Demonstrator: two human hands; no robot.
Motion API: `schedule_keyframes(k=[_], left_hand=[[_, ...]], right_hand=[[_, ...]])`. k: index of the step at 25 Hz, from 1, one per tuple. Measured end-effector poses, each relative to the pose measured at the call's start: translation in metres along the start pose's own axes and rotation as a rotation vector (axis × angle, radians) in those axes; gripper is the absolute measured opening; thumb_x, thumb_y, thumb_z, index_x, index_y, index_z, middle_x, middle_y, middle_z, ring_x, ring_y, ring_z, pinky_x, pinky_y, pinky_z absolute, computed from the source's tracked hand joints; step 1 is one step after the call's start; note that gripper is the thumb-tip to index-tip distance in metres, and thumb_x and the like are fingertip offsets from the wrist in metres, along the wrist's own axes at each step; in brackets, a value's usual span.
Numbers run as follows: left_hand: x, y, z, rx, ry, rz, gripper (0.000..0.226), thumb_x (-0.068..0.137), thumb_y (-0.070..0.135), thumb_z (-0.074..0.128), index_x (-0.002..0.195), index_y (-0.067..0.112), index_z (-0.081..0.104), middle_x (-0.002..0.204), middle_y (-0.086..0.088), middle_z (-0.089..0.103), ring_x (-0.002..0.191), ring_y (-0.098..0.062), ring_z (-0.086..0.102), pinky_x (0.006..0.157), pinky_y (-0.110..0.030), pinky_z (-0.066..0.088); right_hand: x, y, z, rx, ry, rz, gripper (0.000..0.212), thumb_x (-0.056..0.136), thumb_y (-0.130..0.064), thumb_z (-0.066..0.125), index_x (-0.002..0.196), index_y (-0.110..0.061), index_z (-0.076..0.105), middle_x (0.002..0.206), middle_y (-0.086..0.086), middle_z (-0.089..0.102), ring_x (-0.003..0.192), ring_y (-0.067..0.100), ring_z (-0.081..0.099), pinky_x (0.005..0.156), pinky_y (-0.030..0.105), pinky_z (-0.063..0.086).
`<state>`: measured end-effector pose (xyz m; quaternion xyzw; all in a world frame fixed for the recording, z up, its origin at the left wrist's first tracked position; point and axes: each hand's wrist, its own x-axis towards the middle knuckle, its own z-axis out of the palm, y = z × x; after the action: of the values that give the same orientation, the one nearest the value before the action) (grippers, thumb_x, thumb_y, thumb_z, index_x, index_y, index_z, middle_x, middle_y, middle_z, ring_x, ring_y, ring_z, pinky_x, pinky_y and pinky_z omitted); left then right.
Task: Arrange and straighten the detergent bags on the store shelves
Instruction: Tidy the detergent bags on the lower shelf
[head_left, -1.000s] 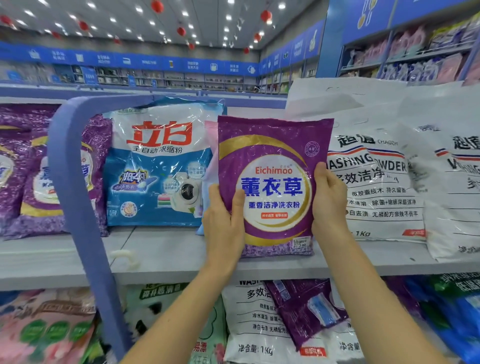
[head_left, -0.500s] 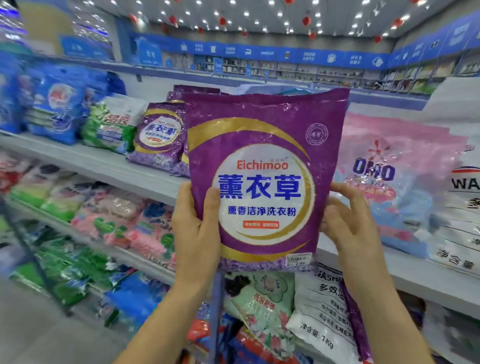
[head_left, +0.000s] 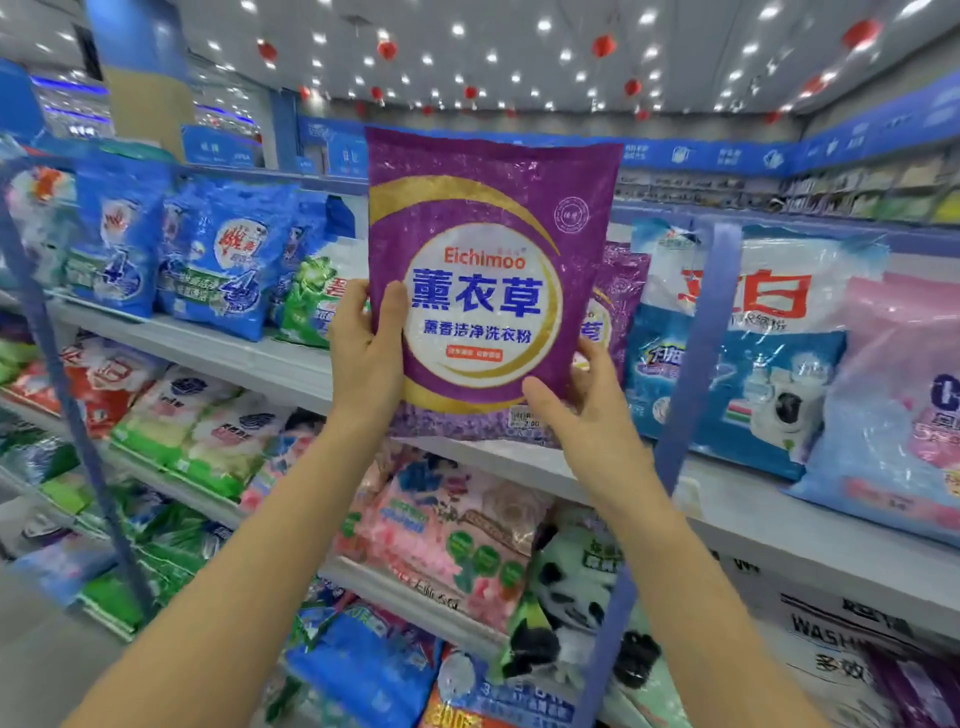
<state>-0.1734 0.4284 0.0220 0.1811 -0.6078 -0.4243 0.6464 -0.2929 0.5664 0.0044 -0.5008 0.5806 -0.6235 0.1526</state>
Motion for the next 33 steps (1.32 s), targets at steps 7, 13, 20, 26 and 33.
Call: schedule_keyframes(k=[7,13,20,26,33], left_hand=[[0.112,-0.064,-0.020,-0.010,-0.237,-0.065,0.023,0.098,0.020,0.045,0.076,0.022,0.055,0.073,0.008,0.062,0.060,0.005,0.059,0.055,-0.016,0.046],[0.131,-0.119,-0.020,0.007,-0.346,-0.279,0.027,0.099,0.030,0.039,0.098,0.012,0.060,0.091,0.000,0.066,0.086,-0.018,0.064,0.077,-0.037,0.053],[0.135,-0.142,-0.023,0.074,-0.376,-0.587,0.045,0.099,0.046,0.024,0.112,0.017,0.057,0.100,-0.001,0.063,0.095,-0.020,0.059,0.082,-0.033,0.050],[0.130,-0.139,-0.036,0.170,-0.390,-0.400,0.030,0.097,0.040,0.039,0.116,0.016,0.041,0.100,0.002,0.058,0.093,-0.015,0.058,0.077,-0.033,0.050],[0.103,-0.156,-0.072,0.878,-0.642,0.016,0.089,0.076,0.074,0.037,0.143,0.020,0.015,0.123,-0.007,0.060,0.102,-0.031,0.060,0.080,-0.045,0.051]], right_hand=[[0.090,0.022,0.065,-0.075,0.245,0.081,0.044,0.081,-0.018,0.070,0.117,-0.019,0.045,0.102,-0.002,0.062,0.089,0.007,0.061,0.071,0.016,0.052],[0.115,0.058,0.079,-0.212,0.283,0.199,0.055,0.079,-0.018,0.073,0.124,-0.012,0.043,0.116,0.007,0.061,0.104,0.020,0.060,0.093,0.042,0.050],[0.124,0.078,0.093,-0.393,0.197,0.258,0.055,0.084,-0.033,0.065,0.129,-0.011,0.041,0.129,0.004,0.055,0.118,0.019,0.052,0.101,0.043,0.043],[0.113,0.069,0.109,-0.590,0.294,0.229,0.072,0.091,-0.043,0.051,0.145,-0.021,0.009,0.135,0.001,0.050,0.122,0.021,0.049,0.099,0.040,0.042],[0.100,0.074,0.127,-1.082,0.286,0.245,0.072,0.091,-0.060,0.032,0.147,-0.024,0.005,0.132,0.003,0.052,0.102,0.024,0.061,0.075,0.036,0.047]])
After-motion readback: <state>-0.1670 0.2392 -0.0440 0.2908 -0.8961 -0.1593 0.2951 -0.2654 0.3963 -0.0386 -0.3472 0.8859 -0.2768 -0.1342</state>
